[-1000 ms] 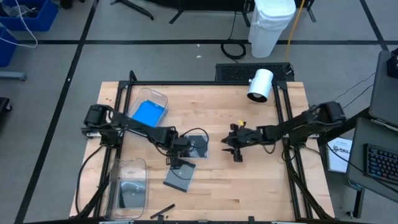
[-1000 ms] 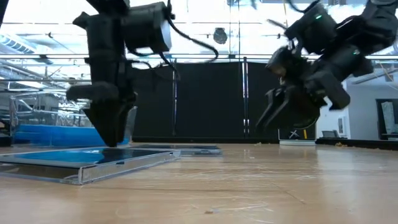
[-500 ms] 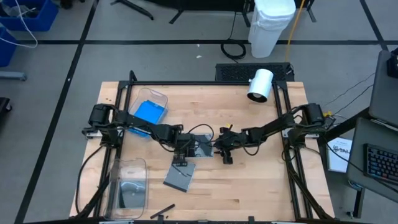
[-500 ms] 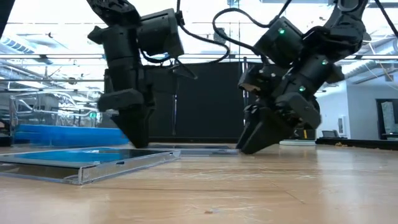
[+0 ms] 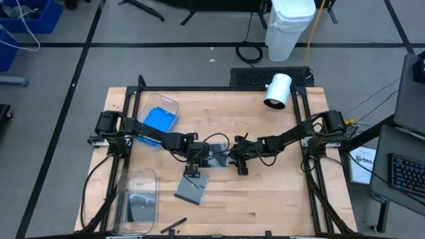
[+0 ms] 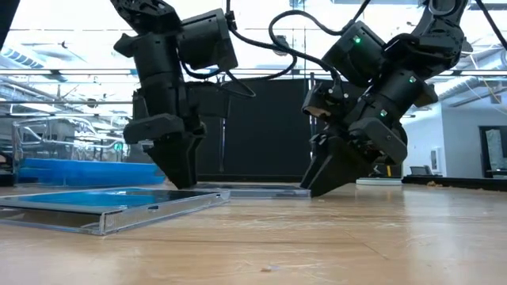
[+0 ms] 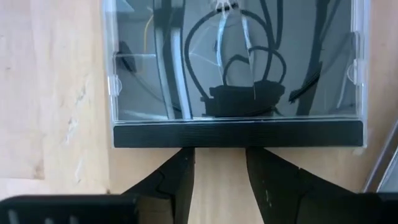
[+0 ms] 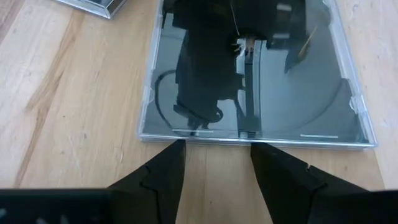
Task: Pick & place jewel cases by type
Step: Put the top black CD case into the bottom transparent bin
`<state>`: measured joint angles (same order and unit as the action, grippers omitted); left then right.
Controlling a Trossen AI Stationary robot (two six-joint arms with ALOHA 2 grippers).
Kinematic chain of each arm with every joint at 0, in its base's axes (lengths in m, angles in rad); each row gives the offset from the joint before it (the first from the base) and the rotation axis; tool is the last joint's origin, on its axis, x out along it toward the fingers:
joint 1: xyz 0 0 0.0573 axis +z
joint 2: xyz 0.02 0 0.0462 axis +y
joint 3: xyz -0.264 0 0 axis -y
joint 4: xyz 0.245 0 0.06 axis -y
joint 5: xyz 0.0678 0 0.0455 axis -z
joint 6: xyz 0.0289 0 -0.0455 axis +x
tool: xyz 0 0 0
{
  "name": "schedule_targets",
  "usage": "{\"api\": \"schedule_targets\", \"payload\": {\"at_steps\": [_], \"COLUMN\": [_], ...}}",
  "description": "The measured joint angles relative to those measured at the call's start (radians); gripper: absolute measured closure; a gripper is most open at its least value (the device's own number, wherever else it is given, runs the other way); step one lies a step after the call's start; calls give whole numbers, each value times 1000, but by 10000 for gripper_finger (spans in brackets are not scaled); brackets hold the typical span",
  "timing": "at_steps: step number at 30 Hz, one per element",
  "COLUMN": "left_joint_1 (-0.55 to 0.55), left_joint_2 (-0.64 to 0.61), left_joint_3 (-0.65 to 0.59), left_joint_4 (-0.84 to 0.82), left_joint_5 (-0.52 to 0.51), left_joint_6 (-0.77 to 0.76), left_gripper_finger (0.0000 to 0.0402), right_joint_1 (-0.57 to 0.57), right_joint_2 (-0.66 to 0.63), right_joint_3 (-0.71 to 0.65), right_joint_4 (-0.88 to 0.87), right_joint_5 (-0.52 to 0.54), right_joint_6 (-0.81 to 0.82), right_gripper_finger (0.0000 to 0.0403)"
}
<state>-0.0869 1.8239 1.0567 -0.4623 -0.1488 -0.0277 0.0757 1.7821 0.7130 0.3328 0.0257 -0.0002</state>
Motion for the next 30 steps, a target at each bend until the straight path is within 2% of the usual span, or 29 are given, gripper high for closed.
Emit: {"api": "schedule_targets", "payload": {"at_steps": [12,30], "left_joint_1": [-16,-12], "left_joint_2": [-140,-139], "left_joint_3": [12,15], "left_joint_4": [-9,-6], "left_joint_5": [-36,-55], "left_joint_6": [52,303], "left_gripper_finger": [250,250], "right_joint_1": [0,0], "right_joint_2": [1,3], "right_joint_3": [-1,-4], "right_joint_4": [2,23], "right_joint_5": [-1,-1], "right_joint_6": [2,3], "right_gripper_finger": [223,226]}}
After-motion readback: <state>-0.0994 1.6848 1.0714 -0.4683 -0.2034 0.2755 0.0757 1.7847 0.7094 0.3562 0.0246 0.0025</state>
